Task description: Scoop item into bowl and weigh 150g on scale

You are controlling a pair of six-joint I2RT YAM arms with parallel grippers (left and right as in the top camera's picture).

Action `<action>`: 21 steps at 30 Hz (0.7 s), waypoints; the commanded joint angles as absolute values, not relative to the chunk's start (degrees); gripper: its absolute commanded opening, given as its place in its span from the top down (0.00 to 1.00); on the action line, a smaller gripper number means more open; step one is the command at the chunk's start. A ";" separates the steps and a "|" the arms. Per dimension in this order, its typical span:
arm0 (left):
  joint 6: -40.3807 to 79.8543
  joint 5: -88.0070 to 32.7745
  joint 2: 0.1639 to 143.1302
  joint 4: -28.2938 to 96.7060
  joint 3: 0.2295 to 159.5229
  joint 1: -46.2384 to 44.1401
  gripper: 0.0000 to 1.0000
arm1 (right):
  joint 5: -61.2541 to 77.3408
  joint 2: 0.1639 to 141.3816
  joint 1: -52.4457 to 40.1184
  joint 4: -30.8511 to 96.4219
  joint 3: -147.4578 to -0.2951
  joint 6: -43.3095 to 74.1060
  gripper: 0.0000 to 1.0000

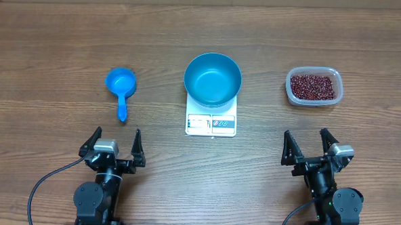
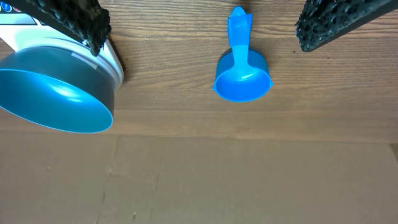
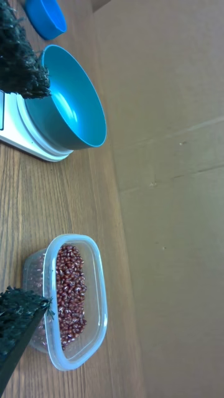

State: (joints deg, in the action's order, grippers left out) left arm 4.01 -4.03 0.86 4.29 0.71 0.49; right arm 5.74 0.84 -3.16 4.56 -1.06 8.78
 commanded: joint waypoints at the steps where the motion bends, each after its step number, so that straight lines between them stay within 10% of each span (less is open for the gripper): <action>1: 2.74 -3.86 0.25 4.19 0.25 0.73 0.00 | 5.41 0.16 -3.57 4.38 -0.45 8.47 0.00; 21: 2.76 -4.25 0.25 4.14 0.27 0.73 0.00 | 5.41 0.16 -3.57 4.38 -0.45 8.47 0.00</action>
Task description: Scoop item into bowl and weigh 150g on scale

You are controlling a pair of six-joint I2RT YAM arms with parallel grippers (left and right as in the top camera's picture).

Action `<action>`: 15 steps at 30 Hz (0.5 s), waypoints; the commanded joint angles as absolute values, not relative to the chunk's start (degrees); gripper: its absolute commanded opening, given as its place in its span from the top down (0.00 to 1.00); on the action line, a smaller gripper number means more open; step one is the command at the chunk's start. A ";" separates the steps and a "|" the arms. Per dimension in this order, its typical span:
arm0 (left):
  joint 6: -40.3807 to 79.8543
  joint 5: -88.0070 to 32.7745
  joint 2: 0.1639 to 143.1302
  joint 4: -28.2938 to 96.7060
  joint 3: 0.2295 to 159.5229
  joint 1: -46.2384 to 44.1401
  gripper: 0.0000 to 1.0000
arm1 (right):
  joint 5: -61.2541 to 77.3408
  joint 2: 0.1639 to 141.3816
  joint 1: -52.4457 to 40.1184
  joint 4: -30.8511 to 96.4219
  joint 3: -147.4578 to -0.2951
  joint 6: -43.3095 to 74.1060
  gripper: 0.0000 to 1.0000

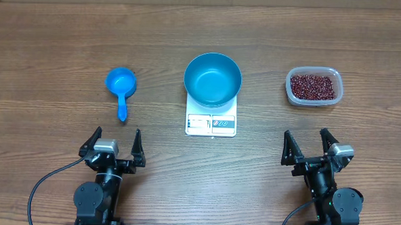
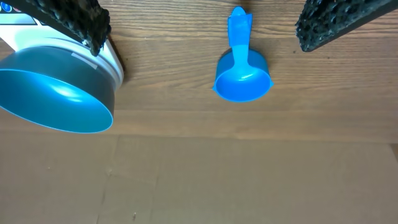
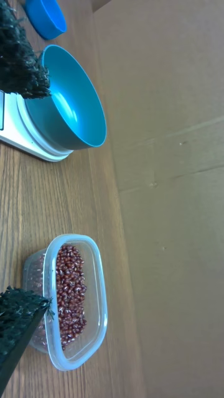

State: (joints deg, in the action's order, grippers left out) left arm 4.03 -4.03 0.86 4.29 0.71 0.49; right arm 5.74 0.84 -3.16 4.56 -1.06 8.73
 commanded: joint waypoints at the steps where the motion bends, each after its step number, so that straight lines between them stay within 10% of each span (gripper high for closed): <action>1: 2.79 -4.25 0.25 4.14 0.27 0.73 0.00 | 5.39 0.16 -3.57 4.38 -0.45 8.47 0.00; 15: 10.28 -7.14 0.38 5.80 2.81 0.73 0.00 | 5.41 0.16 -3.57 4.38 -0.45 8.47 0.00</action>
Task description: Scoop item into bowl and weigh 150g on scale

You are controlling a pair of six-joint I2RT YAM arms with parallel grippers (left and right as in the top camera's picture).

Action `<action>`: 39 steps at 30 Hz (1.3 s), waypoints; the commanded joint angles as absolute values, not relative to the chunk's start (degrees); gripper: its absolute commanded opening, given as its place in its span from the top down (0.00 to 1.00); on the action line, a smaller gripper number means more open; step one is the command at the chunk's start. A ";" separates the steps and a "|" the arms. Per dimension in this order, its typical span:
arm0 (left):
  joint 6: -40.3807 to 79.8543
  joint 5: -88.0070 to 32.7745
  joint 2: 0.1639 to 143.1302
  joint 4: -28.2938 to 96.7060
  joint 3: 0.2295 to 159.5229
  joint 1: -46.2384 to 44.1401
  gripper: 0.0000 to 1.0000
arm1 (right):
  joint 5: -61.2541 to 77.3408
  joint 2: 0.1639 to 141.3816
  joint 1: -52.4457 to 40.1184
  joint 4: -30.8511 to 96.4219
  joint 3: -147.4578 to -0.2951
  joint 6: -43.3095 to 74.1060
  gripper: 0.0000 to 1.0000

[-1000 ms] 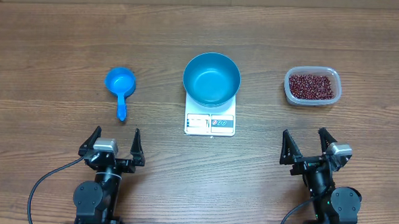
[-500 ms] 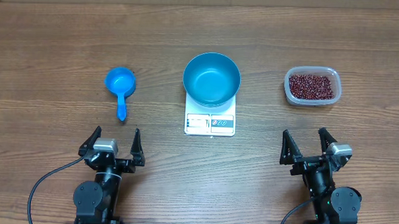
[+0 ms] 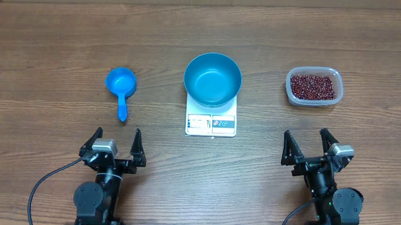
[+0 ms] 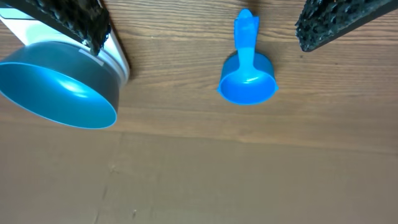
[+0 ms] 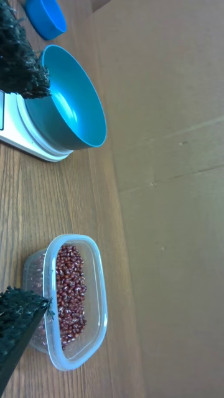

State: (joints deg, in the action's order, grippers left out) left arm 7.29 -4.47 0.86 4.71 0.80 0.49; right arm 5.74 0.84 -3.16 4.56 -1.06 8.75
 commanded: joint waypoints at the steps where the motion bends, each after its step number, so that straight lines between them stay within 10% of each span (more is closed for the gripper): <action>1: 10.94 -7.14 0.47 6.04 3.77 0.73 0.00 | 5.41 0.16 -3.57 4.38 -0.45 8.47 0.00; 33: 6.70 -14.96 84.93 48.80 77.87 0.73 0.00 | 5.41 0.16 -3.57 4.38 -0.45 8.47 0.00; 39: 22.13 3.40 92.20 47.70 77.89 3.01 0.18 | 5.41 0.16 -3.57 4.38 -0.45 8.47 0.00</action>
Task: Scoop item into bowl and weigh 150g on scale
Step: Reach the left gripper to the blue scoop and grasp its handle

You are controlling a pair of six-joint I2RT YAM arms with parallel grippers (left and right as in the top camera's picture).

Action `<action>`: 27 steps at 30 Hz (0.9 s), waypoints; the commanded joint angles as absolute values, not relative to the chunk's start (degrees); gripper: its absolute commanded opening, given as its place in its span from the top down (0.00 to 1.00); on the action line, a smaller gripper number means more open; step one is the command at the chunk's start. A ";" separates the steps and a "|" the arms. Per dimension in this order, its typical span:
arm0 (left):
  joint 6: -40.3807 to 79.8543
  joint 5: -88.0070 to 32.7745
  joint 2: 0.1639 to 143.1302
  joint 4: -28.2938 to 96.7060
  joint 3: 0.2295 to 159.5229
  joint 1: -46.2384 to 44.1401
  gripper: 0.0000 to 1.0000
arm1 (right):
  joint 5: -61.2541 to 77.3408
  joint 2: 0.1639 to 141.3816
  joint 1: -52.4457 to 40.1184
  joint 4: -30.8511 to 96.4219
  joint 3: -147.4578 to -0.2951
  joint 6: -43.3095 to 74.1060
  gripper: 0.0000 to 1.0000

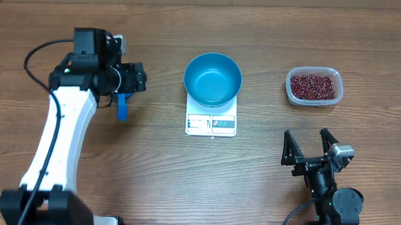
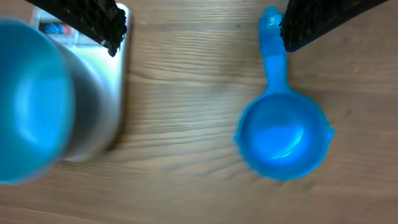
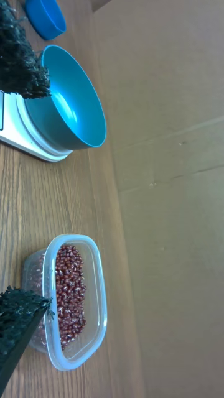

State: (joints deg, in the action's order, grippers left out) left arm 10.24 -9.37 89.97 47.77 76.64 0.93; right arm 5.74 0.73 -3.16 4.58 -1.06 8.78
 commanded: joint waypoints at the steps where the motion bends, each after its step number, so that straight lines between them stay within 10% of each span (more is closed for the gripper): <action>1: 23.44 4.97 92.73 47.68 77.89 3.46 0.18 | 5.41 0.16 -3.57 4.38 -0.45 8.47 0.00; 27: 23.81 3.18 114.63 35.70 77.87 7.46 0.45 | 5.41 0.16 -3.57 4.38 -0.45 8.47 0.00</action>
State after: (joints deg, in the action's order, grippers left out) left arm 23.86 5.56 111.57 36.40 76.79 7.27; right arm 5.72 0.73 -3.16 4.56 -1.06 8.78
